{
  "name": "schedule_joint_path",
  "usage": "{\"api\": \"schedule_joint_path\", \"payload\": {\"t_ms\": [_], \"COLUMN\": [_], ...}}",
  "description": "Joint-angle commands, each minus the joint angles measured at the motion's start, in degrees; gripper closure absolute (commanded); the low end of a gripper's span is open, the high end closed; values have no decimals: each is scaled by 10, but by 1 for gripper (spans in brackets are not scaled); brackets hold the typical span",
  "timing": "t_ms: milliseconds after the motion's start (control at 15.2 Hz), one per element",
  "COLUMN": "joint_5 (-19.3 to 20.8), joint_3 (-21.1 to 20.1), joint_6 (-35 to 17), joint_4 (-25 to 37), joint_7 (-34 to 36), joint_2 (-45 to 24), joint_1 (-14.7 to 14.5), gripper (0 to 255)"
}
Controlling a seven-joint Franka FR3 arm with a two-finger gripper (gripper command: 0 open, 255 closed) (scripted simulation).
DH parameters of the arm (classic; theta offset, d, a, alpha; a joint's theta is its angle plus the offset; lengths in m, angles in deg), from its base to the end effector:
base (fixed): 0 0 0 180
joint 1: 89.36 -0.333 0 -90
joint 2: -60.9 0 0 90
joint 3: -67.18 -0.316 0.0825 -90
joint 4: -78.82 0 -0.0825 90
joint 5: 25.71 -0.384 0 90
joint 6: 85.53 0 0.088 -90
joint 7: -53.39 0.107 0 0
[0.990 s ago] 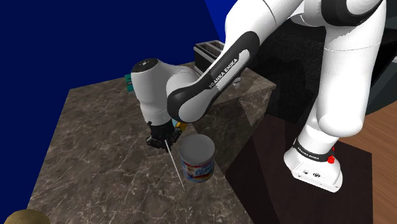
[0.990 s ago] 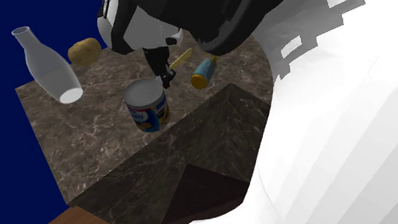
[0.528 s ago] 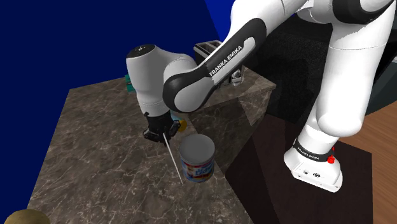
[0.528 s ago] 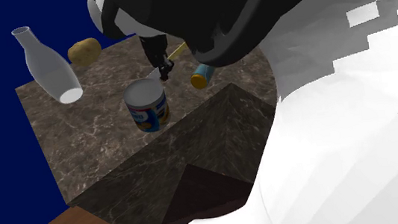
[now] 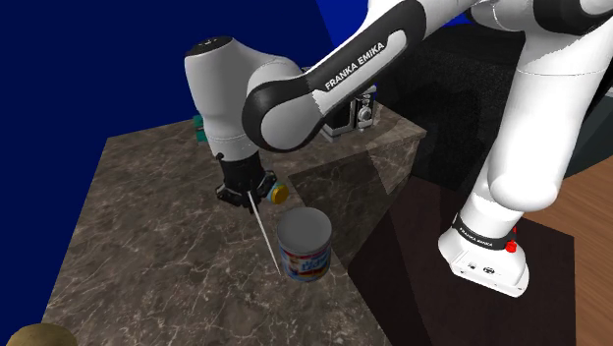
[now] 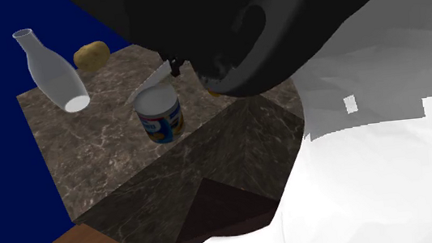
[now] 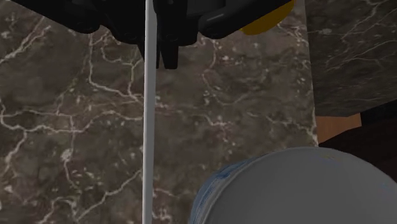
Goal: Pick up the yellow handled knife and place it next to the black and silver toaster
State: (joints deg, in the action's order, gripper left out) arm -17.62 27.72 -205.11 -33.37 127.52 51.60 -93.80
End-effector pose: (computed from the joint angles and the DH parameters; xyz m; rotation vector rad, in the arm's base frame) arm 0.4347 0.3920 0.4121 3.0525 -0.7226 0.0324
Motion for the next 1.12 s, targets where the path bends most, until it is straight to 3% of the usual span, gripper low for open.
{"api": "schedule_joint_path", "payload": {"t_ms": [0, 1056], "joint_5": [-5, -33], "joint_3": [-1, -5], "joint_6": [13, 128], "joint_4": [8, 99], "joint_7": [-3, -24], "joint_2": [5, 39], "joint_1": [1, 6], "gripper": [255, 255]}}
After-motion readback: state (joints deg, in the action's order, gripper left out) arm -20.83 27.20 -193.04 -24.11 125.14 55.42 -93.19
